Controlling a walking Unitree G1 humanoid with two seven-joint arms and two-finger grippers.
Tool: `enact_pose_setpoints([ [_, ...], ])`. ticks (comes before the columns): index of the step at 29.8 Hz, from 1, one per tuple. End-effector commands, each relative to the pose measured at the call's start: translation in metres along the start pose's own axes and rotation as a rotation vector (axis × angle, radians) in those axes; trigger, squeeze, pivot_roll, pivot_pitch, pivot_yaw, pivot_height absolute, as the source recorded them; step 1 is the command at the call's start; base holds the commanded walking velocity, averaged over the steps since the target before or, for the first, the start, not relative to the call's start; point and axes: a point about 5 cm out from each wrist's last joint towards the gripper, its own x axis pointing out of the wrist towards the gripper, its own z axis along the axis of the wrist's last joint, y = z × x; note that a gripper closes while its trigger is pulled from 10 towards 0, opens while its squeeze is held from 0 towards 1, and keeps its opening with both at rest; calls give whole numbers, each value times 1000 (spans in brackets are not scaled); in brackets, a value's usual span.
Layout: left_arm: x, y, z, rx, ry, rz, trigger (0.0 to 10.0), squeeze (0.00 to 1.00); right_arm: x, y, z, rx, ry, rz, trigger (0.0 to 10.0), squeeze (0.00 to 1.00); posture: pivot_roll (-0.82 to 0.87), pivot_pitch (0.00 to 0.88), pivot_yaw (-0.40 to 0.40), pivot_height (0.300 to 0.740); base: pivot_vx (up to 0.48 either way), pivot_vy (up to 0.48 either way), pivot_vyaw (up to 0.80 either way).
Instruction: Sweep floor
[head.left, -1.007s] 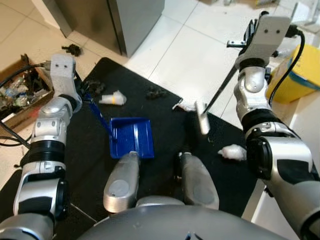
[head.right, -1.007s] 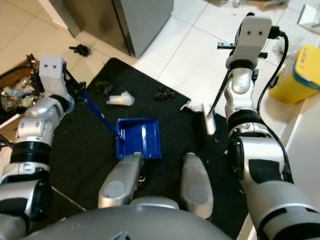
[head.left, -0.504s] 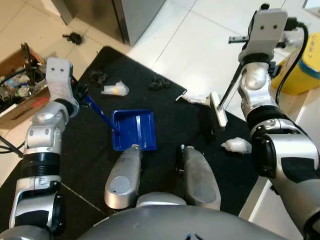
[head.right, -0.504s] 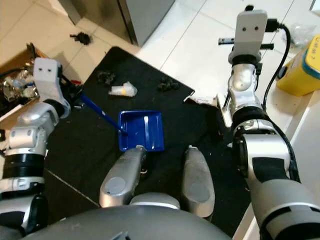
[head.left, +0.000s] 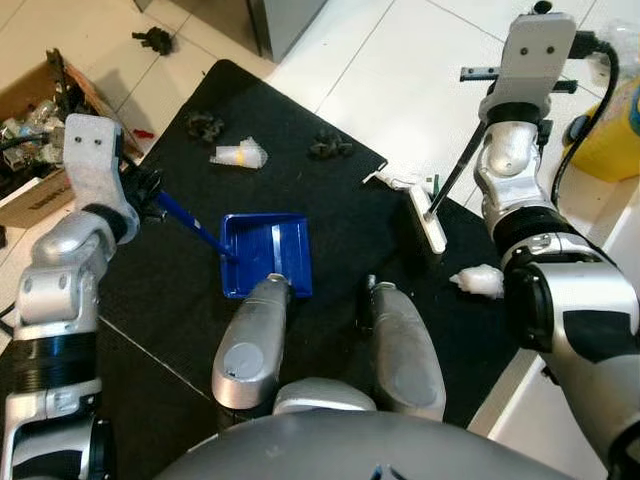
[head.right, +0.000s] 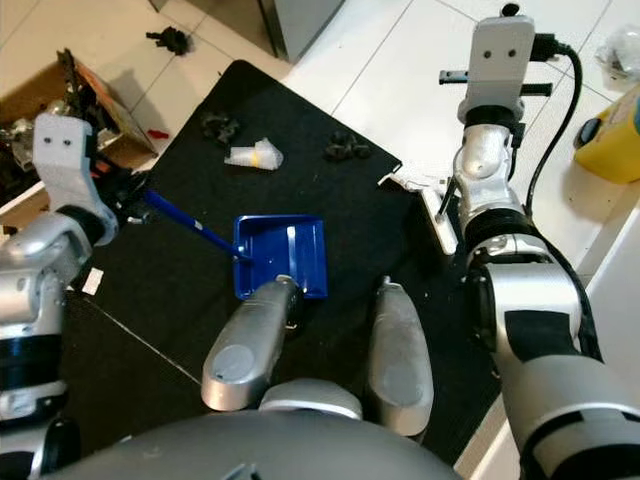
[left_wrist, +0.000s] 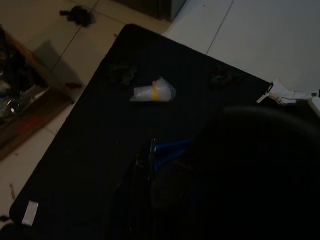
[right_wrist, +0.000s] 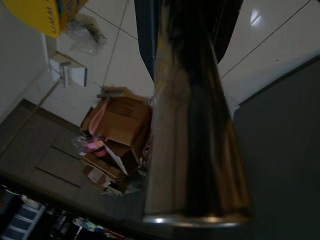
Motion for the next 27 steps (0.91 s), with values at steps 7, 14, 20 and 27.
enact_pose_setpoints([
  [7, -13, 4, -8, -3, 49, 23, 10000, 0, 14, -15, 20, 67, -102, -47, 10000, 0, 443, 287, 50, 740, 0, 0, 0],
  [14, -12, -1, -3, 0, 44, 2, 10000, 0, 26, -6, 46, -77, -244, 18, 10000, 0, 458, 283, 60, 740, 0, 0, 0],
  [20, -16, 0, -3, -1, 44, 6, 10000, 0, 27, 15, 54, -144, -285, 116, 10000, 0, 472, 288, 55, 740, 0, 0, 0],
  [27, -20, -2, -6, -10, 50, 12, 10000, 0, -2, 53, 19, -200, -126, 397, 10000, 0, 471, 290, 44, 740, 0, 0, 0],
])
